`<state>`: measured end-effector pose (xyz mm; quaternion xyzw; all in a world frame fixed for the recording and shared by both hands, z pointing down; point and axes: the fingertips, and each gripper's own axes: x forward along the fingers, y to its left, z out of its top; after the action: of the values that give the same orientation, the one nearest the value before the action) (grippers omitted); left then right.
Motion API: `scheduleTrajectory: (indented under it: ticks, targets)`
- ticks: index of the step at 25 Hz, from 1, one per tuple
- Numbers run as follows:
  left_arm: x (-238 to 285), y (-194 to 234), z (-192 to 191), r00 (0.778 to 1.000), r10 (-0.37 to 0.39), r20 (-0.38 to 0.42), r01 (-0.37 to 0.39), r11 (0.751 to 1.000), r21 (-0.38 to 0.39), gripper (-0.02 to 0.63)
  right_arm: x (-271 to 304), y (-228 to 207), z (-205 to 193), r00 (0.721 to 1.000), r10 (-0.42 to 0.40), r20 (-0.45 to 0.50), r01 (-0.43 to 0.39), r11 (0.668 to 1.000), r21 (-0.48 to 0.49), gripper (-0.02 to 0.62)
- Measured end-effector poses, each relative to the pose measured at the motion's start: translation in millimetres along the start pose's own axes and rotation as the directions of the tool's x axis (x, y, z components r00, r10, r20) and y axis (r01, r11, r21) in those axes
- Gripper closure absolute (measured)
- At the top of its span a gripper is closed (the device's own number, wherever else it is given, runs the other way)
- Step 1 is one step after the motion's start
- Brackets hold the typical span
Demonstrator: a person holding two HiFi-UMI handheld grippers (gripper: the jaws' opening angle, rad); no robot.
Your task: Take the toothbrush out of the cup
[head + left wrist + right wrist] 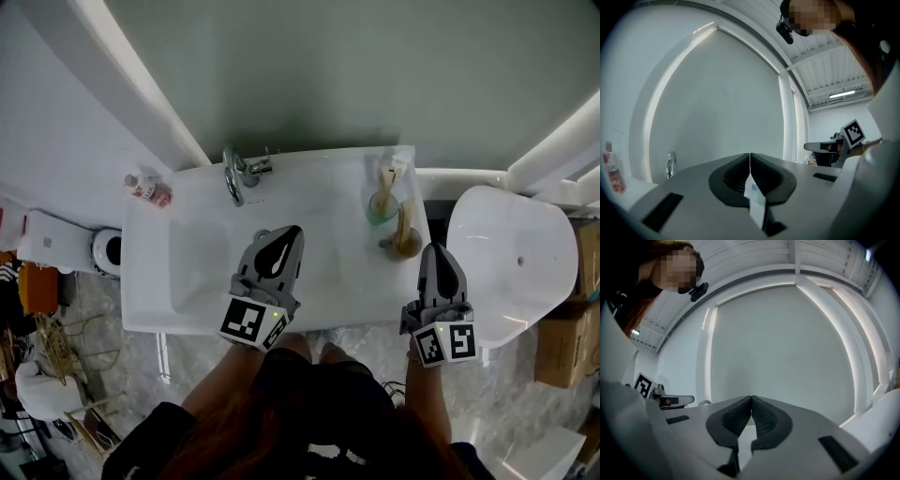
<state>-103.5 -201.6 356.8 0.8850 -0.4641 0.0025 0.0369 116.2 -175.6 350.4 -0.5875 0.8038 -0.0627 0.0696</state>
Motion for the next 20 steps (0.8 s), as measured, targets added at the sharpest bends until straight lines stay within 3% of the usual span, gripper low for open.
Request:
scheduleTrajectory:
  ticks: [4,10,20]
  targets:
    - [23.2,-0.1,-6.1,0.999,-0.044,-0.032,0.046,0.998,0.042,0.584,1.2,4.9,-5.5,0.999,-0.046,-0.008,0.046,0.999,-0.001,0.580]
    - [52.4,6.1,-9.0,0.994,-0.110,-0.022,0.111,0.993,0.044,0.584,5.9,3.9,-16.9,0.994,-0.109,-0.020,0.108,0.994,-0.032,0.580]
    - [103.2,14.3,-35.4,0.985,-0.161,-0.062,0.160,0.987,-0.017,0.584,24.5,-15.8,-25.4,0.989,-0.140,-0.037,0.138,0.989,-0.057,0.580]
